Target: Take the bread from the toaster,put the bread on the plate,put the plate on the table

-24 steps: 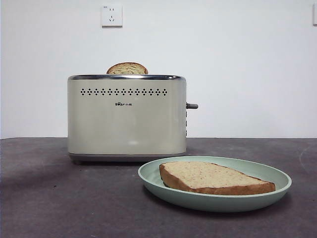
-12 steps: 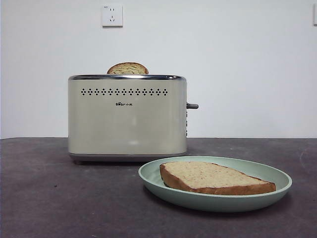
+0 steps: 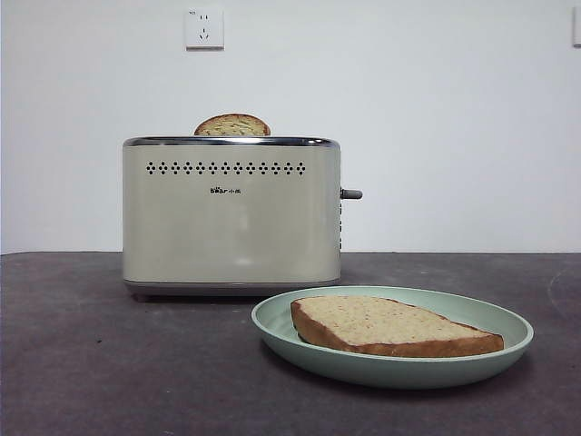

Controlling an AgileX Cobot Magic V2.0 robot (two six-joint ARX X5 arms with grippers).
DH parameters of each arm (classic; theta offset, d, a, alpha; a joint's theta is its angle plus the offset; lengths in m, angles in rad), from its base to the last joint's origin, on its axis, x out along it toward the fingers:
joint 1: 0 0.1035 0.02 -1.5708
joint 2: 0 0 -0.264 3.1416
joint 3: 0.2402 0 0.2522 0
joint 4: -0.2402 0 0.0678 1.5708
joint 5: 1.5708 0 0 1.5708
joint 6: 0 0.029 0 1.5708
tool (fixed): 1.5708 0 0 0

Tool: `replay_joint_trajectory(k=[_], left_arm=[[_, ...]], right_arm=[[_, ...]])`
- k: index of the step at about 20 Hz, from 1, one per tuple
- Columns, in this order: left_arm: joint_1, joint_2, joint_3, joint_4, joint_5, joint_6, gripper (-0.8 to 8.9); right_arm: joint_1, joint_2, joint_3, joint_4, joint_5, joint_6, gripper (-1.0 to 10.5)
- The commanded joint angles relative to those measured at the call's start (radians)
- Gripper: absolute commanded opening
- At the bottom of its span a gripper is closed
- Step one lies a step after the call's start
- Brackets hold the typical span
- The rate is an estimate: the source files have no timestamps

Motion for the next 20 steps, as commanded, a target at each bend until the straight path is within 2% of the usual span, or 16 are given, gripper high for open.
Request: replay_joint_trajectory(k=[1, 12, 13, 15, 17, 19, 20], left_arm=[[0.003, -0.002, -0.013, 0.005, -0.001, 0.018, -0.03], [0.003, -0.002, -0.013, 0.005, -0.001, 0.018, -0.03], [0.003, -0.002, -0.013, 0.005, -0.001, 0.018, -0.03], [0.003, -0.002, -0.013, 0.005, -0.001, 0.018, -0.03], [0.003, -0.002, -0.013, 0.005, -0.001, 0.018, -0.03], [0.003, -0.002, -0.013, 0.005, -0.001, 0.018, -0.03], [0.003, -0.002, -0.013, 0.005, -0.001, 0.018, -0.03]], right_arm=[[0.002, 0.001, -0.001, 0.007, 0.003, 0.006, 0.0], [0.002, 0.001, -0.001, 0.006, 0.003, 0.004, 0.0], [0.002, 0.001, -0.001, 0.007, 0.003, -0.008, 0.0], [0.0, 0.002, -0.001, 0.065, 0.006, -0.098, 0.0], [-0.006, 0.005, -0.002, 0.153, 0.103, -0.184, 0.0], [-0.02, 0.005, -0.003, 0.232, 0.206, -0.214, 0.0], [-0.03, 0.005, -0.008, 0.27, 0.215, -0.215, 0.0]])
